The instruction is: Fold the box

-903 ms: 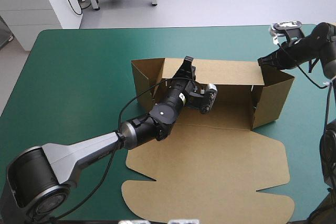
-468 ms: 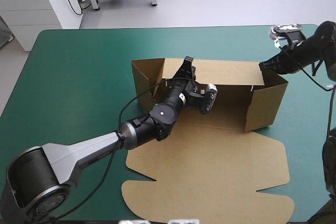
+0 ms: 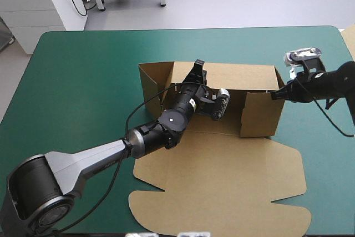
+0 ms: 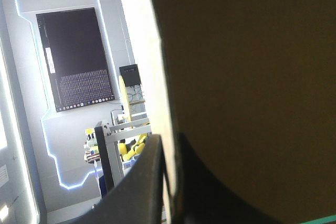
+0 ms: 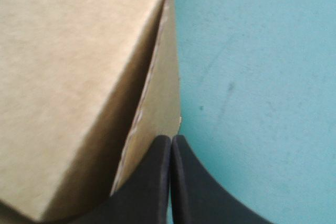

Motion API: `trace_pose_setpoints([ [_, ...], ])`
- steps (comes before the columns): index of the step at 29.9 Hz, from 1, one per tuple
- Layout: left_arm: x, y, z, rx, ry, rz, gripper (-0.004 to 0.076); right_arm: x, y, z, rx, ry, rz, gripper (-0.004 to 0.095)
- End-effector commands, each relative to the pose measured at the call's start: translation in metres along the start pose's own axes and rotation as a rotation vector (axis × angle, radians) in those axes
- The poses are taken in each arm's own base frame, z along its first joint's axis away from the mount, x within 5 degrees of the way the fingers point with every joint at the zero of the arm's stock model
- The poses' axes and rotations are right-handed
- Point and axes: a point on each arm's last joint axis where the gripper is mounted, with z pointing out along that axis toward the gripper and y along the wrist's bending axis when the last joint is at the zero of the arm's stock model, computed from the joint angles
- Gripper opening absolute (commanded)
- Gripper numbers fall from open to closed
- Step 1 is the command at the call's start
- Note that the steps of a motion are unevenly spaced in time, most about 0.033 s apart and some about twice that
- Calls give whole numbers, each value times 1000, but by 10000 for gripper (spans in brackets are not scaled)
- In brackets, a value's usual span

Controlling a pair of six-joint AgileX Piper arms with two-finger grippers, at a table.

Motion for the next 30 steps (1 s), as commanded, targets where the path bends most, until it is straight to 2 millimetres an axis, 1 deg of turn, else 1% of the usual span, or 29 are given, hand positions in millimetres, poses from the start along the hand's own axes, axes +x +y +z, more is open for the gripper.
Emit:
trace_pose_setpoints([
  [1,-5,-2,-4,27,-28,-48,-8,10,15,-17,6,-173,-3,-15],
  [6,-4,-1,-4,22,-19,-40,-8,42,19,-6,37,-240,18,-15],
  [9,-4,-1,-4,21,-19,-38,-8,52,18,-1,67,-255,9,-15],
  [16,-2,0,-4,8,2,-80,-8,54,18,0,77,-254,-15,-15],
  [26,2,17,-11,-117,3,-164,-8,54,17,0,87,-249,-41,-15],
  [30,3,18,-12,-122,10,-165,-8,54,17,0,87,-248,-41,-3],
])
